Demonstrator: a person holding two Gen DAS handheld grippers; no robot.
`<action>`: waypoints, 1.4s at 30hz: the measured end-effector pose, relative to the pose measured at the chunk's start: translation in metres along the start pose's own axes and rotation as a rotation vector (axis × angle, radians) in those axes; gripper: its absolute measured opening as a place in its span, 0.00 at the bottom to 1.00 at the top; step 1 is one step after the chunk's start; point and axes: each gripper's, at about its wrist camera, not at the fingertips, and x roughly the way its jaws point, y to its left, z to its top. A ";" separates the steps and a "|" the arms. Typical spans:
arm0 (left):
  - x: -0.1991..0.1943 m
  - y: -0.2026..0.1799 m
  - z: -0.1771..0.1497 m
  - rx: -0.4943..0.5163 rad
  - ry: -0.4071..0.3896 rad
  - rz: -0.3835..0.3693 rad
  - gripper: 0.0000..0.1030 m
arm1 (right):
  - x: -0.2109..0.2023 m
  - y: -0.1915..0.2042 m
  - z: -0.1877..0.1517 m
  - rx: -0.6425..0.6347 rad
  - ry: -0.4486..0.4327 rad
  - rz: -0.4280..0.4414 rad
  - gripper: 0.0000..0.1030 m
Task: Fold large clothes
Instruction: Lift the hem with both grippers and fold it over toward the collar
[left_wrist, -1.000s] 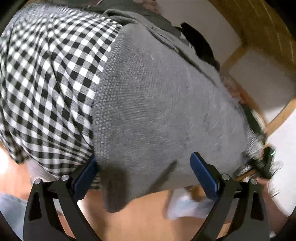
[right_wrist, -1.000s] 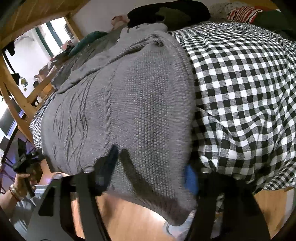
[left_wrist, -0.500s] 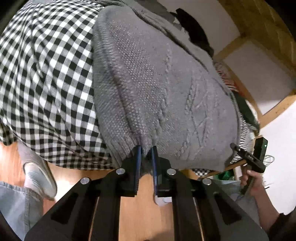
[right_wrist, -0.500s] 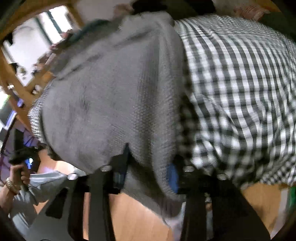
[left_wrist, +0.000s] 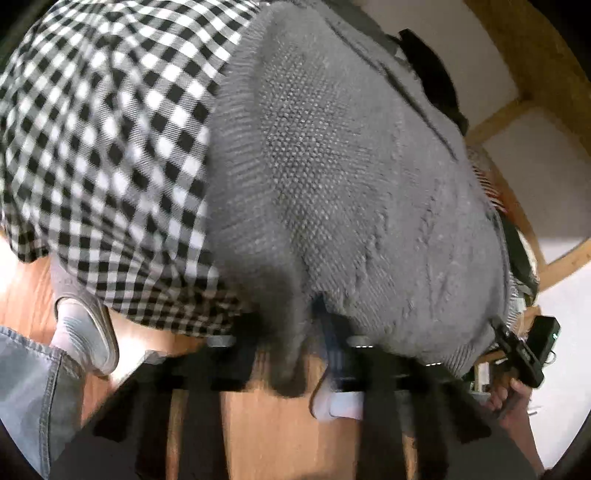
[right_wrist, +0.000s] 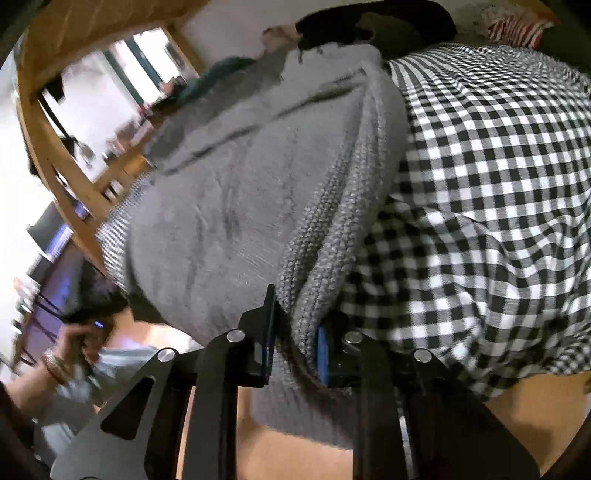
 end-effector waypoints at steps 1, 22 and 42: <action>-0.004 0.001 -0.003 -0.001 0.000 0.008 0.09 | -0.003 0.000 0.001 0.016 -0.012 0.029 0.18; 0.022 -0.017 0.013 -0.062 0.087 -0.044 0.50 | 0.030 -0.009 -0.022 0.141 0.141 0.079 0.22; -0.015 -0.006 0.018 0.003 0.055 -0.136 0.09 | 0.062 -0.001 -0.057 0.211 0.286 0.127 0.20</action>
